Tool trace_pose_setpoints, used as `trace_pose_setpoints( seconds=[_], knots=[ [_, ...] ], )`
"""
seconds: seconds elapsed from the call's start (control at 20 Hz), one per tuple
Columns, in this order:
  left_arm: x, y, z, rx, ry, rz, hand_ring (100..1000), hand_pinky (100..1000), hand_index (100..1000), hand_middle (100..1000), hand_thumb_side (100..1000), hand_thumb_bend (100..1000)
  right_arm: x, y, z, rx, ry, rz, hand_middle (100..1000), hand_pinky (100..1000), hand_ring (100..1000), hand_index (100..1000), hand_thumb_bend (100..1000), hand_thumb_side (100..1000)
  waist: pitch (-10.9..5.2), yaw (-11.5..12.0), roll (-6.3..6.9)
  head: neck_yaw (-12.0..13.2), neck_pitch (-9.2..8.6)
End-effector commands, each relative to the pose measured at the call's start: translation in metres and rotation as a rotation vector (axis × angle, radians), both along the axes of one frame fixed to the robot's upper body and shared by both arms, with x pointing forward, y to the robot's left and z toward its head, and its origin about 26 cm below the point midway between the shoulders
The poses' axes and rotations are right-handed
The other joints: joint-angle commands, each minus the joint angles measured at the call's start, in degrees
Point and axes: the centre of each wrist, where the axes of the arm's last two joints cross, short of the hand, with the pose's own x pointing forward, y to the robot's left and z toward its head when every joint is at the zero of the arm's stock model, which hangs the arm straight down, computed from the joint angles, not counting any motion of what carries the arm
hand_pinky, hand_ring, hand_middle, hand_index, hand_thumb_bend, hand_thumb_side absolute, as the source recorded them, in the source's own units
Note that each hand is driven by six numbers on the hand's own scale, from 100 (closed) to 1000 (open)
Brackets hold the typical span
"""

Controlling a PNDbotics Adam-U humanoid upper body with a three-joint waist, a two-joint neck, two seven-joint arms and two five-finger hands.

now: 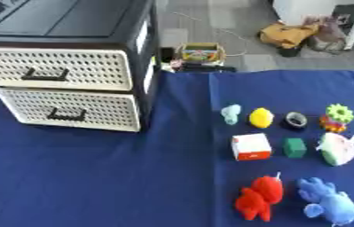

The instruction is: Pick up objects from table and place into drawer.

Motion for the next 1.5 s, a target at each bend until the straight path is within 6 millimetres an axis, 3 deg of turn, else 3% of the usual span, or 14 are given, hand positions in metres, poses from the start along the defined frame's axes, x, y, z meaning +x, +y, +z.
trace_pose_setpoints(
  seconds=[0.05,0.15,0.3,0.4,0.45,0.5,0.7,1.2,1.25,1.4,1.45,1.5],
  knots=[
    [-0.002,0.009,0.020,0.440,0.021,-0.078,144,220,948,282,1000,222,-0.006,-0.001,0.010,-0.031,-0.026,-0.004,598,743,683,805,100,860,-0.81,0.0,-0.02,0.0,-1.03],
    [0.000,0.011,0.022,0.478,0.049,-0.067,100,100,975,220,1000,288,-0.006,-0.001,0.010,-0.030,-0.023,-0.002,597,743,683,803,100,860,-0.63,0.0,-0.05,0.1,-1.27],
    [0.003,0.008,0.021,0.531,0.060,-0.048,100,100,962,138,1000,370,-0.005,-0.001,0.011,-0.030,-0.022,0.003,596,743,683,803,100,860,-0.43,-0.1,-0.07,0.4,-1.76],
    [0.005,0.004,0.020,0.566,0.065,-0.038,100,100,956,100,1000,480,-0.005,0.000,0.011,-0.029,-0.022,0.005,594,743,682,801,100,859,-0.32,-0.1,-0.13,0.5,-2.07],
    [0.006,0.003,0.018,0.582,0.069,-0.034,100,100,954,100,1000,491,-0.005,0.000,0.011,-0.029,-0.021,0.006,594,743,683,801,100,859,-0.30,-0.1,-0.16,0.5,-2.14],
    [0.007,0.002,0.017,0.595,0.070,-0.029,100,100,954,100,977,590,-0.005,0.000,0.011,-0.029,-0.021,0.008,594,743,683,800,100,858,-0.29,-0.1,-0.20,0.6,-2.27],
    [0.011,-0.006,0.018,0.633,0.056,-0.022,100,100,933,100,897,701,-0.005,0.001,0.011,-0.023,-0.020,0.015,591,743,682,798,100,857,-0.41,-0.2,-0.32,2.0,-2.53],
    [0.023,-0.024,0.013,0.687,0.046,-0.042,100,100,949,100,825,703,-0.004,0.003,0.008,-0.005,-0.010,0.029,587,743,680,793,100,854,-0.87,-0.3,-0.25,4.0,-2.00],
    [0.025,-0.027,0.012,0.698,0.045,-0.045,100,100,947,100,834,702,-0.003,0.003,0.008,-0.003,-0.009,0.031,586,743,680,793,100,854,-0.95,-0.3,-0.23,4.1,-2.01],
    [0.031,-0.034,0.012,0.707,0.032,-0.051,100,100,933,100,1000,689,-0.003,0.004,0.007,0.001,-0.002,0.036,584,743,678,791,100,855,-1.12,-0.4,-0.20,4.2,-2.10],
    [0.033,-0.035,0.014,0.702,0.025,-0.049,100,100,926,100,1000,689,-0.003,0.004,0.006,0.003,0.001,0.037,583,743,678,791,100,855,-1.17,-0.4,-0.20,4.1,-2.13],
    [0.036,-0.035,0.016,0.692,0.018,-0.046,100,100,905,100,1000,621,-0.003,0.004,0.006,0.005,0.004,0.037,582,743,677,790,100,854,-1.21,-0.3,-0.21,4.1,-2.16]
  ],
)
